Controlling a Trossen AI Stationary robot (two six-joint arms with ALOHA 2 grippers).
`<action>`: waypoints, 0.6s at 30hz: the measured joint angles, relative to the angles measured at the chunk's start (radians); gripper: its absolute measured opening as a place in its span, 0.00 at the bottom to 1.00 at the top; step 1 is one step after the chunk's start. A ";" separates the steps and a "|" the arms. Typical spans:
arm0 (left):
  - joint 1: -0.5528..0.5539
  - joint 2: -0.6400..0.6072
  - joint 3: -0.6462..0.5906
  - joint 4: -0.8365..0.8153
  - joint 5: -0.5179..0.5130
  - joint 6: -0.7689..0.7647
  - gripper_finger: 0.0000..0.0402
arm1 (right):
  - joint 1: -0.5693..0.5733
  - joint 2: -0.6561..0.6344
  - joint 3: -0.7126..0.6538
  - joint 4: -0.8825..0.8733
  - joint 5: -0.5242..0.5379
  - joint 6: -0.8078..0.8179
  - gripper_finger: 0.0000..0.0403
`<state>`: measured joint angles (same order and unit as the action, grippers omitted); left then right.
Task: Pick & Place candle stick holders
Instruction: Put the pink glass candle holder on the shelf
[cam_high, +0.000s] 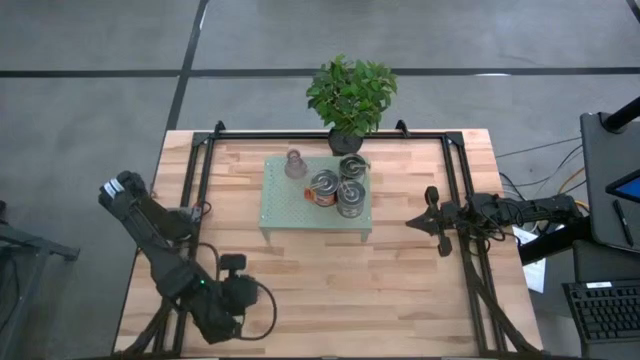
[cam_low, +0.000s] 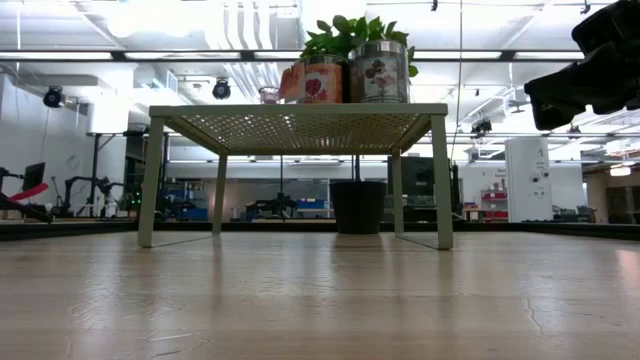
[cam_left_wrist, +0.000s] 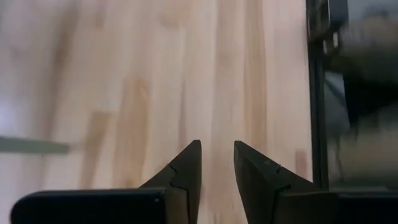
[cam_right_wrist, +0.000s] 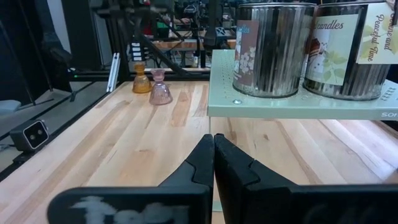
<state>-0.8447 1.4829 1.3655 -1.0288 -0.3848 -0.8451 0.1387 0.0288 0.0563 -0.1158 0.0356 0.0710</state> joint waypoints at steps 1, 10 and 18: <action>-0.004 0.007 -0.008 -0.001 0.031 -0.001 0.22 | 0.000 0.000 0.000 0.000 0.000 -0.001 0.02; -0.005 0.020 -0.122 -0.020 0.142 -0.075 0.22 | 0.000 0.000 0.000 0.000 0.000 0.000 0.02; -0.005 0.020 -0.189 -0.037 0.163 -0.098 0.22 | 0.000 0.000 0.000 0.000 0.000 0.000 0.02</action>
<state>-0.8501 1.5032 1.1765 -1.0661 -0.2218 -0.9432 0.1389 0.0288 0.0563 -0.1159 0.0357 0.0706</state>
